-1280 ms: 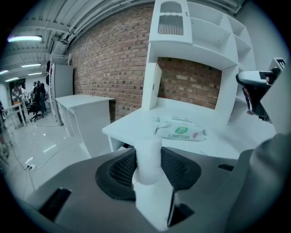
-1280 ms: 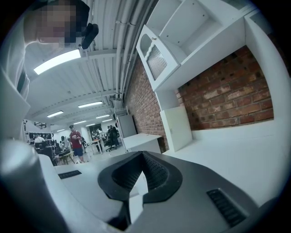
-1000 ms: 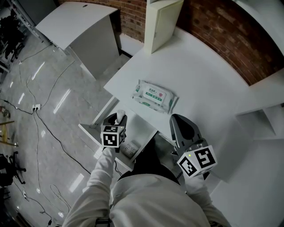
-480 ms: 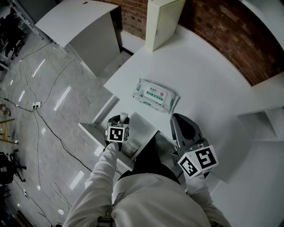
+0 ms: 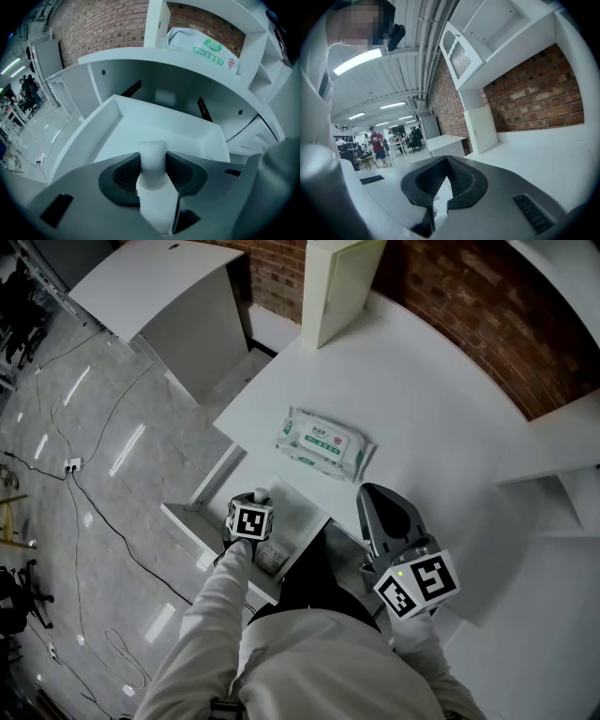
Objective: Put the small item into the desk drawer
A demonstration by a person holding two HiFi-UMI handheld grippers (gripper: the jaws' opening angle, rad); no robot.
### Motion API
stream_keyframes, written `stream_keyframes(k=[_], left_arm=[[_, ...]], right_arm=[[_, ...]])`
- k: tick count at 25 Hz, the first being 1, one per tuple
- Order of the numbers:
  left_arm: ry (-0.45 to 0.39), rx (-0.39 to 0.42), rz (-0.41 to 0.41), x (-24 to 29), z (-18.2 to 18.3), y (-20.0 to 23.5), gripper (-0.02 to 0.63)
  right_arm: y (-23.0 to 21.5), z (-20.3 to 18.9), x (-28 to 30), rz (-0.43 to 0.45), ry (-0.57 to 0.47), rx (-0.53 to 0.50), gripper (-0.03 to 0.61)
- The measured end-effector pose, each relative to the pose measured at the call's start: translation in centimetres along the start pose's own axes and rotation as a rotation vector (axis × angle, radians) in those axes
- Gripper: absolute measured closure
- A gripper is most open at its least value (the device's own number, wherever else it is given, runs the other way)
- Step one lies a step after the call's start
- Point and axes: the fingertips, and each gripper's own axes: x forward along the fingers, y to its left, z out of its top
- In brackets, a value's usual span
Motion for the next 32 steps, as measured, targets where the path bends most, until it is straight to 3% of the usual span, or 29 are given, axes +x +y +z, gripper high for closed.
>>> stream_keyframes(k=[10, 21, 26, 30, 32], left_arm=[[0.119, 0.007, -0.011, 2.2, -2.7, -0.8, 0.436], [0.217, 0.073, 0.050, 2.1, -4.2, -0.1, 0.436], [0.236, 0.063, 0.005, 3.8, -5.6, -1.0, 0.436], [0.250, 0.085, 0.062, 2.6, -4.9, -0.1, 0.436], [0.245, 0.079, 0.051, 2.9, -5.0, -0.2, 0.436]], right_arm=[[-0.4, -0.7, 0.1, 0.000, 0.021, 0.007, 0.551], [-1.0, -1.3, 0.2, -0.003, 0.043, 0.021, 0.551], [-1.2, -1.4, 0.2, -0.001, 0.052, 0.018, 0.551], [-1.4, -1.5, 0.1, -0.004, 0.057, 0.016, 0.551], [-1.5, -1.6, 0.1, -0.006, 0.061, 0.017, 0.551]])
